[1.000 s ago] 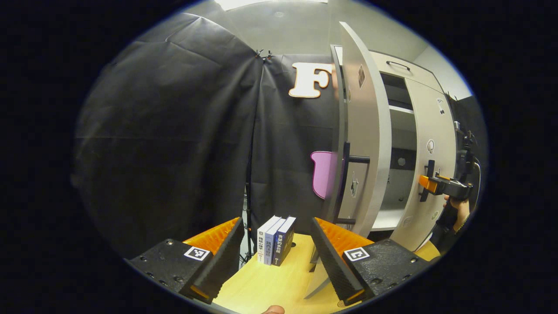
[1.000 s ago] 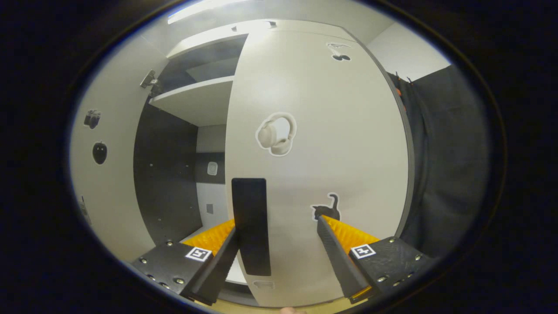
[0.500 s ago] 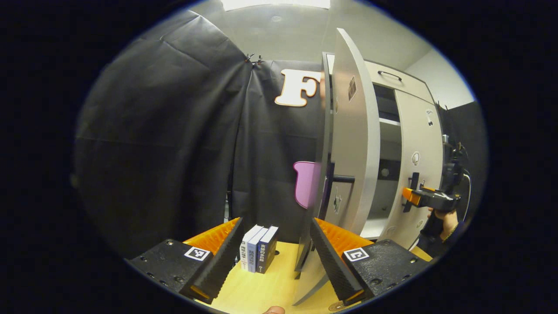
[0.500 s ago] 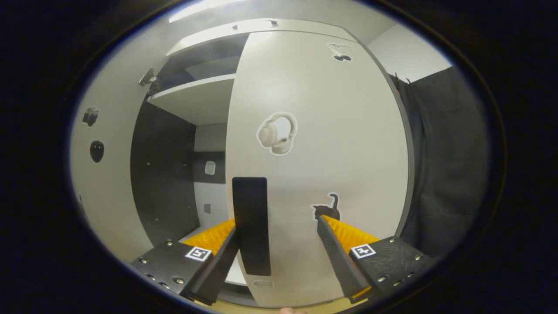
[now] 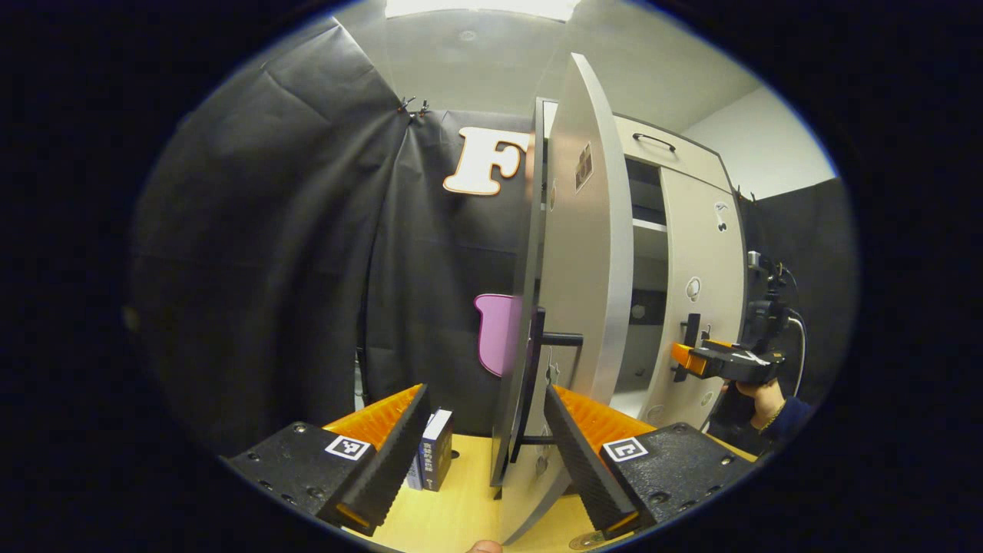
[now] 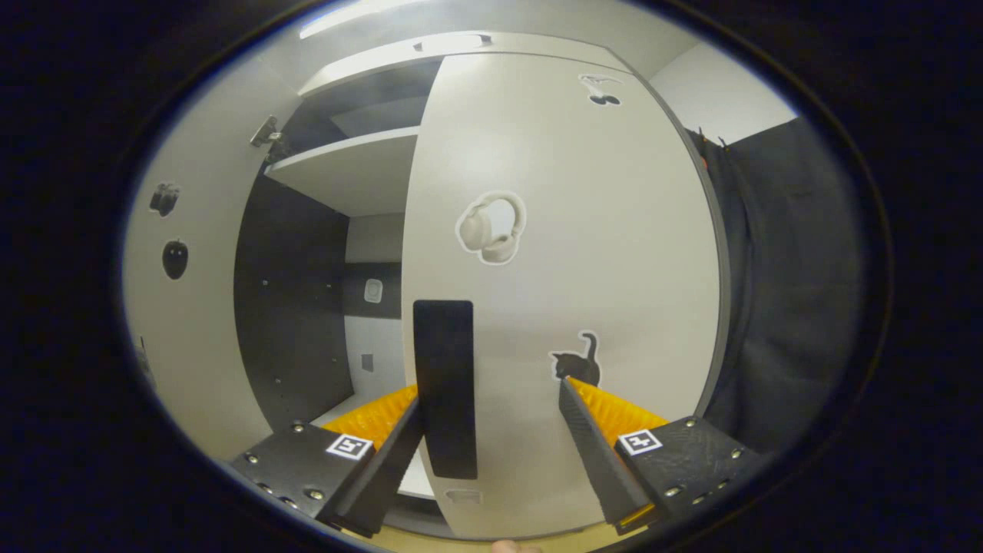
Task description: Grasp the bottle in the cabinet with the left hand and place it on the coaster, then close the right door with the right hand and the left door with the left hand.
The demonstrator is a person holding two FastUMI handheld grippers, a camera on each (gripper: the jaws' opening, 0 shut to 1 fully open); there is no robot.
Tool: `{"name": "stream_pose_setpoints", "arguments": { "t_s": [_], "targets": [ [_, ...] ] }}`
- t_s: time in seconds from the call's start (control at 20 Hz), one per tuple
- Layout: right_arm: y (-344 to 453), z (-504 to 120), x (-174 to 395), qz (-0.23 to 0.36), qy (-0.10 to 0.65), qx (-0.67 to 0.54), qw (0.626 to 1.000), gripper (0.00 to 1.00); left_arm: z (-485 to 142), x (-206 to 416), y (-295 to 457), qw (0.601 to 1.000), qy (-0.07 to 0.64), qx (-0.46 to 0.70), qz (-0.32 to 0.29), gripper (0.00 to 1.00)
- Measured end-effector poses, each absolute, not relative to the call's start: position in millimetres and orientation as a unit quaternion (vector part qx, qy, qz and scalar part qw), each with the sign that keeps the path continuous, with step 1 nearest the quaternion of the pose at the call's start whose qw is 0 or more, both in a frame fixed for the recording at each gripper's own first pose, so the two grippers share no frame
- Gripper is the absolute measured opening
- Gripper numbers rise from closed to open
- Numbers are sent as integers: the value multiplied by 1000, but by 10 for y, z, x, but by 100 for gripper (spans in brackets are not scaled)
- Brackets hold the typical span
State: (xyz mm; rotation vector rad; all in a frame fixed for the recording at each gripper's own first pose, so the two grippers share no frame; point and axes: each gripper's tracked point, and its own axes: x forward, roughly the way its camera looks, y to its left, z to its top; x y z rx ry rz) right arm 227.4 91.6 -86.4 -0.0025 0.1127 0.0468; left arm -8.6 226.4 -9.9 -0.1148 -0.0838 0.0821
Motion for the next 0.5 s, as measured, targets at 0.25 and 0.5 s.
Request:
{"name": "stream_pose_setpoints", "arguments": {
  "t_s": [0.25,0.5],
  "targets": [
    [877,-820,2055,28,50,-10,998,100,-87,-14,2115,994,-45,-101,8,94],
    [520,-735,1884,-5,44,-7,999,100,-91,57,1841,993,-45,-102,-27,89]
  ]
}}
